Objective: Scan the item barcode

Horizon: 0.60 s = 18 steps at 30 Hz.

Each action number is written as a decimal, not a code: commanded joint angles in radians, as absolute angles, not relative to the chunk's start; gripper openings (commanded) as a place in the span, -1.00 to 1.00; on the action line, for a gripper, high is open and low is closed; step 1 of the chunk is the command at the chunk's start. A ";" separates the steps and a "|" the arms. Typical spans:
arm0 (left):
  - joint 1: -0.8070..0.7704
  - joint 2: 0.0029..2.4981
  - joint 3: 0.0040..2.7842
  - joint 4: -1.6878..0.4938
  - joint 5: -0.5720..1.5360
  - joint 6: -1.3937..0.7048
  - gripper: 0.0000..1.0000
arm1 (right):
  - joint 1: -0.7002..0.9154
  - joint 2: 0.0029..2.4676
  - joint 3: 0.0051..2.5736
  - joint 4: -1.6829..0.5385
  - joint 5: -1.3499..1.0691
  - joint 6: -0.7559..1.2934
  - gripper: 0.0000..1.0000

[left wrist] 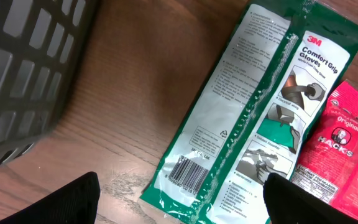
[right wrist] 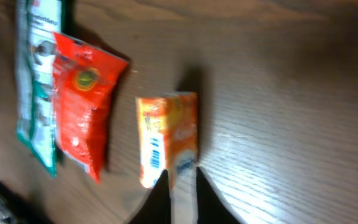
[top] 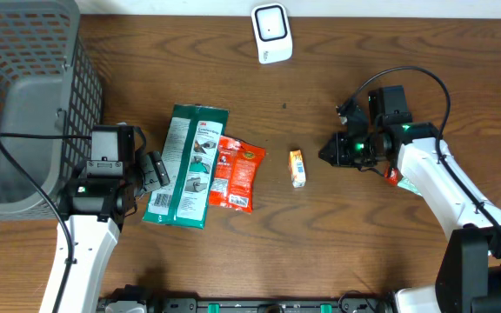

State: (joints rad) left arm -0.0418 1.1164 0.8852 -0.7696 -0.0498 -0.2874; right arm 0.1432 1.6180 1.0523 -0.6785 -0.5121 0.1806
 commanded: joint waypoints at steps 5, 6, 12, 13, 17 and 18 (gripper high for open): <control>-0.039 1.117 0.900 -0.769 -0.044 -0.289 0.70 | 0.206 1.605 1.041 -0.716 -0.356 0.179 -0.95; -0.039 1.117 0.900 -0.769 -0.044 -0.289 0.70 | 0.219 1.606 1.038 -0.710 -0.344 0.181 -0.95; -0.039 1.117 0.900 -0.769 -0.044 -0.289 0.70 | 0.274 1.607 1.036 -0.698 -0.277 0.233 -0.95; -0.039 1.117 0.900 -0.769 -0.044 -0.289 0.70 | 0.281 1.607 1.036 -0.696 -0.277 0.236 -0.95; -0.038 1.117 0.900 -0.769 -0.044 -0.289 0.70 | 0.310 1.607 1.036 -0.688 -0.258 0.239 -0.93; -0.039 1.117 0.900 -0.769 -0.044 -0.289 0.70 | 0.318 1.607 1.036 -0.688 -0.236 0.239 -0.92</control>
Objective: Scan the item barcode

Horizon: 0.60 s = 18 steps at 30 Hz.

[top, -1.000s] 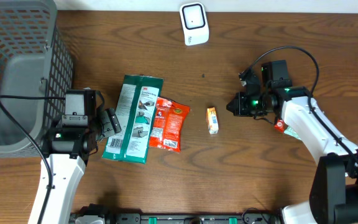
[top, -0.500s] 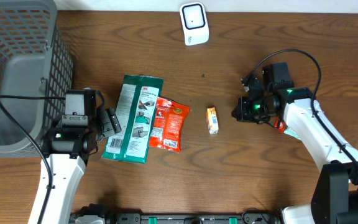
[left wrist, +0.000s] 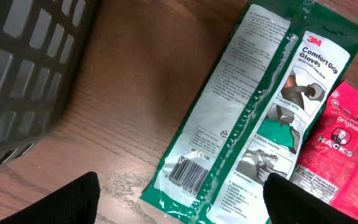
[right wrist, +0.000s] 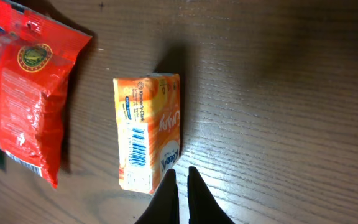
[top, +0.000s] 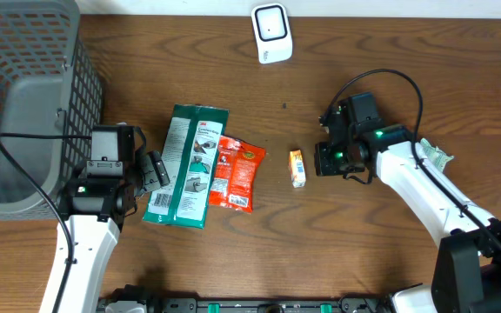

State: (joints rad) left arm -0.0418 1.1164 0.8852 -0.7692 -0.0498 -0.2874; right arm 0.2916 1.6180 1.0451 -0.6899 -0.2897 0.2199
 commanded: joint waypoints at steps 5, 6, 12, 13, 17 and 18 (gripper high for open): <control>-0.039 1.117 0.900 -0.769 -0.044 -0.289 0.70 | 0.339 1.607 1.036 -0.687 -0.207 0.239 -0.86; -0.039 1.117 0.900 -0.769 -0.044 -0.289 0.70 | 0.342 1.607 1.036 -0.687 -0.207 0.239 -0.85; -0.039 1.117 0.900 -0.769 -0.044 -0.289 0.70 | 0.348 1.607 1.035 -0.685 -0.207 0.239 -0.62; -0.039 1.117 0.900 -0.769 -0.044 -0.289 0.70 | 0.350 1.607 1.035 -0.686 -0.207 0.239 -0.62; -0.039 1.117 0.900 -0.769 -0.044 -0.289 0.70 | 0.352 1.607 1.030 -0.688 -0.206 0.239 -0.67; -0.039 1.117 0.900 -0.769 -0.044 -0.289 0.70 | 0.352 1.607 1.029 -0.687 -0.206 0.239 -0.67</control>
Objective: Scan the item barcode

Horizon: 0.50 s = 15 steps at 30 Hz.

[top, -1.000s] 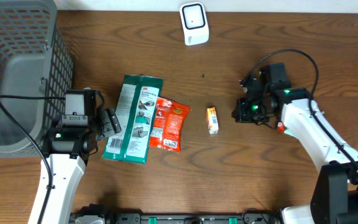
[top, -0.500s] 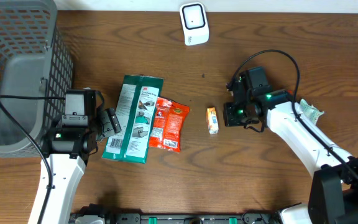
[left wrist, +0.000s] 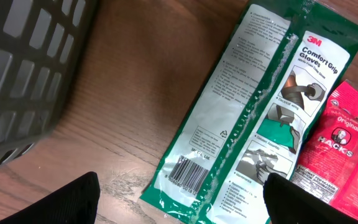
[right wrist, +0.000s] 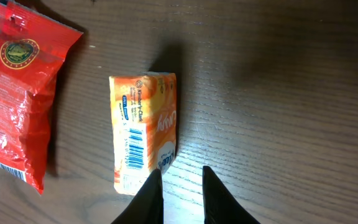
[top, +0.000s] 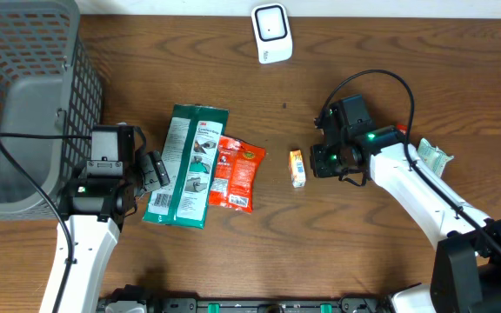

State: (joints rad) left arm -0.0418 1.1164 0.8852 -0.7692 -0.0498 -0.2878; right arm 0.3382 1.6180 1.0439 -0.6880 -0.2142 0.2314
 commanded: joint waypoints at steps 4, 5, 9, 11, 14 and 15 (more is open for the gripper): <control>-0.039 1.117 0.900 -0.769 -0.044 -0.289 0.70 | 0.354 1.607 1.018 -0.677 -0.207 0.240 -0.68; -0.039 1.117 0.900 -0.769 -0.044 -0.289 0.70 | 0.356 1.607 1.017 -0.677 -0.207 0.240 -0.68; -0.039 1.117 0.900 -0.769 -0.044 -0.289 0.70 | 0.367 1.607 1.017 -0.677 -0.206 0.240 -0.68; -0.039 1.117 0.900 -0.769 -0.044 -0.289 0.70 | 0.370 1.607 1.017 -0.677 -0.198 0.245 -0.69; -0.039 1.117 0.900 -0.769 -0.044 -0.289 0.70 | 0.377 1.607 1.017 -0.677 -0.149 0.281 -0.74; -0.039 1.117 0.900 -0.769 -0.044 -0.289 0.70 | 0.381 1.607 1.017 -0.677 -0.135 0.284 -0.74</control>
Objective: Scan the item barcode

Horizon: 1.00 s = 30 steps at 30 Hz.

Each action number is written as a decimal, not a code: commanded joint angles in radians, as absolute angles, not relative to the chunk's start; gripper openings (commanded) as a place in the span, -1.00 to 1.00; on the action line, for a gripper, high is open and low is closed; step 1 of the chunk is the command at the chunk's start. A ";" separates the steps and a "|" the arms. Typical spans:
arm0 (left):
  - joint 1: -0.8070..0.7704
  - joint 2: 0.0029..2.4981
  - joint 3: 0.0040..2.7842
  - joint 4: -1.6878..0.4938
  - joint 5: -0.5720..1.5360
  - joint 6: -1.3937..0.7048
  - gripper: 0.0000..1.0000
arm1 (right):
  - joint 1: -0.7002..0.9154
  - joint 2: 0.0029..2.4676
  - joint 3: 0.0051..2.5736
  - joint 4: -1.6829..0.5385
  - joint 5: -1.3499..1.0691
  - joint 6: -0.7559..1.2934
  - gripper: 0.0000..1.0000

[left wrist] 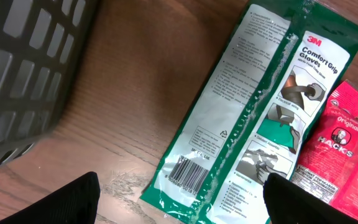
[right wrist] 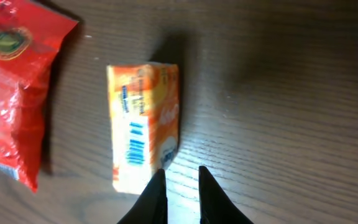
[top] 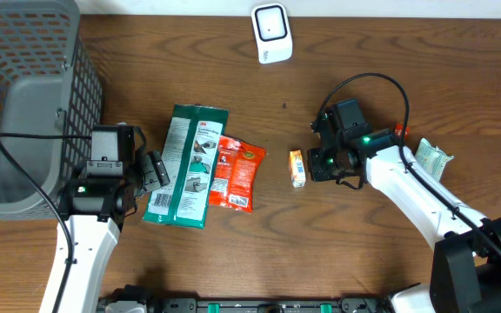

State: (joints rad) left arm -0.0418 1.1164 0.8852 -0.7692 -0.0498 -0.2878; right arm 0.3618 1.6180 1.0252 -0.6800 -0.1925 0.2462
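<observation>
A small orange tissue packet [top: 297, 168] lies mid-table with its barcode up [right wrist: 143, 124]. My right gripper [top: 317, 163] sits just right of it, open by a narrow gap [right wrist: 180, 171] over bare wood. One of its fingertips [right wrist: 159, 177] is at the packet's corner. The white scanner [top: 271, 33] stands at the far edge. My left gripper [top: 156, 169] is wide open [left wrist: 180, 180] over the barcode end of a green gloves pack [left wrist: 260, 106].
A red Hacks bag [top: 237, 174] lies between the gloves pack [top: 187, 165] and the orange packet. A grey mesh basket [top: 24, 96] fills the far left. A pale packet [top: 430, 156] lies behind my right arm.
My right gripper has shifted slightly left toward the orange packet, and its finger gap looks a little narrower. The left arm and all items are where they were.
My right gripper was well right of the orange packet with its fingers nearly together. Then it was closer, still almost shut. Later the fingers stood apart by the packet's right edge, where they are now. The left gripper stayed open over the gloves pack.
</observation>
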 commanded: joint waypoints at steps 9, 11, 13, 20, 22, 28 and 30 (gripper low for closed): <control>-0.039 1.117 0.900 -0.769 -0.044 -0.289 0.72 | 0.395 1.621 1.017 -0.672 -0.102 0.303 -0.97; -0.039 1.117 0.900 -0.769 -0.044 -0.289 0.70 | 0.395 1.633 1.017 -0.669 -0.102 0.316 -0.97; -0.039 1.117 0.900 -0.770 -0.044 -0.289 0.70 | 0.395 1.645 1.017 -0.665 -0.105 0.330 -0.97; -0.039 1.117 0.900 -0.769 -0.044 -0.289 0.70 | 0.416 1.681 1.017 -0.642 -0.171 0.337 -0.98; -0.039 1.117 0.900 -0.769 -0.044 -0.289 0.70 | 0.436 1.684 1.017 -0.636 -0.171 0.337 -0.96; -0.039 1.117 0.900 -0.769 -0.044 -0.289 0.70 | 0.517 1.684 1.017 -0.604 -0.174 0.337 -0.95; -0.039 1.117 0.900 -0.769 -0.044 -0.289 0.70 | 0.543 1.684 1.017 -0.593 -0.173 0.336 -0.90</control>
